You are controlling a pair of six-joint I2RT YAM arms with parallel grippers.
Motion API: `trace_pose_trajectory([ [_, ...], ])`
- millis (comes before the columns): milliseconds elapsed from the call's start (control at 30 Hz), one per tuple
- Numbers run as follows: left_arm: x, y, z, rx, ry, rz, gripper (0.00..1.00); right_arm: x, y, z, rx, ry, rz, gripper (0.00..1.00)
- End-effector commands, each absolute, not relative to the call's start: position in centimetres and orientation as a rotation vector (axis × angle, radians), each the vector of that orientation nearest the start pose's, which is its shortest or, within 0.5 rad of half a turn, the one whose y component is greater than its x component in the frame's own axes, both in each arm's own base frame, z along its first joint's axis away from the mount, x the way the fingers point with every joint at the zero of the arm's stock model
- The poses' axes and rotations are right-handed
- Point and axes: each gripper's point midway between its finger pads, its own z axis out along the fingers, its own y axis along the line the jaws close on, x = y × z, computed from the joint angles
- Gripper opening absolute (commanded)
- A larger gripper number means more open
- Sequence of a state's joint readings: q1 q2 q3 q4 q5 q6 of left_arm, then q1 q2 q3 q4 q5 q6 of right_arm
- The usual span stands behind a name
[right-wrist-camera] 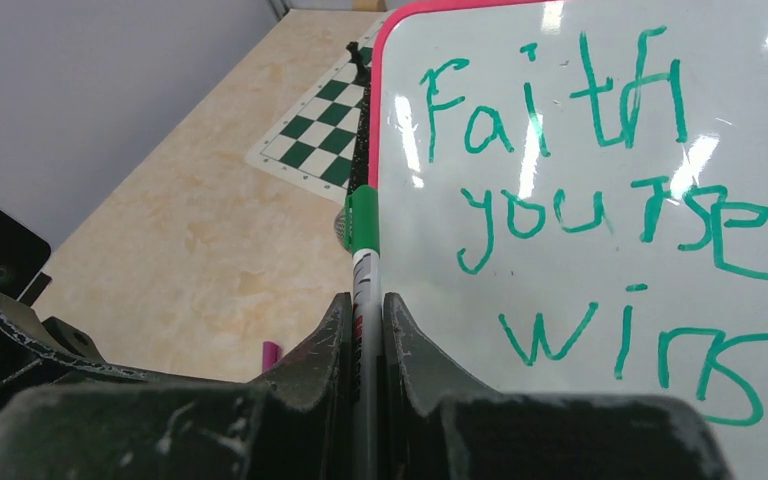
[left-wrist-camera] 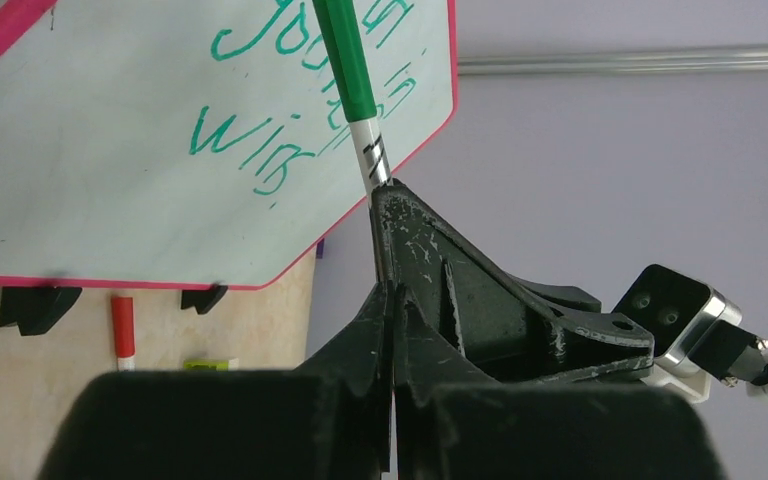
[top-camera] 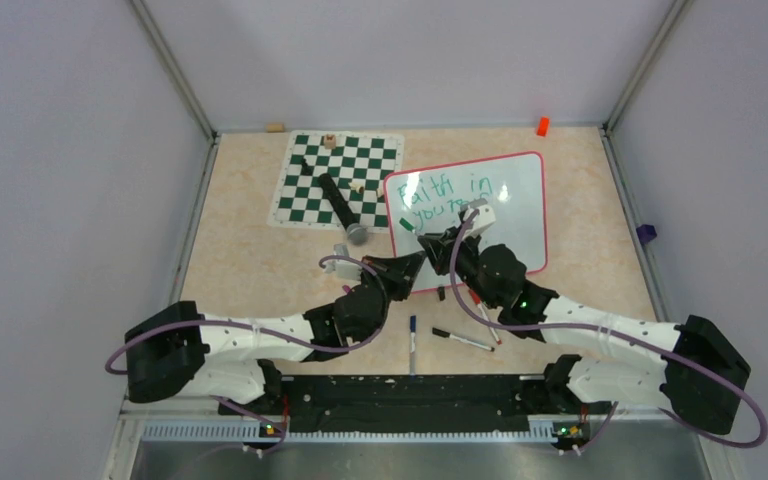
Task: Write a sentence on the whiteboard
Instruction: Close the whiteboard marker at the center of the board, then place the whiteboard marker at the center of the board.
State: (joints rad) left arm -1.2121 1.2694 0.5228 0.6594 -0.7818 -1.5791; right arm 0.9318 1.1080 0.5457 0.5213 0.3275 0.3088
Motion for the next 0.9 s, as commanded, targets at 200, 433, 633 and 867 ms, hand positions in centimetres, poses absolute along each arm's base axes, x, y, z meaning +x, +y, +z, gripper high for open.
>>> trace_pose_trajectory([
  [200,18.9,-31.6,22.4,-0.821,1.776,-1.43,0.17,23.4,27.6,25.4,-0.263,1.616,0.842,0.0],
  [433,19.3,-24.1,18.5,-0.751,1.905,-1.105,0.39,21.2,26.0,23.1,-0.317,1.786,0.868,0.0],
  [633,18.3,-20.6,20.2,-0.472,1.84,-1.037,0.81,17.7,25.9,18.6,-0.364,1.942,1.05,0.0],
  [867,18.4,-19.0,19.3,-0.31,1.916,-0.826,0.94,17.6,25.2,13.0,-0.272,2.065,1.069,0.0],
])
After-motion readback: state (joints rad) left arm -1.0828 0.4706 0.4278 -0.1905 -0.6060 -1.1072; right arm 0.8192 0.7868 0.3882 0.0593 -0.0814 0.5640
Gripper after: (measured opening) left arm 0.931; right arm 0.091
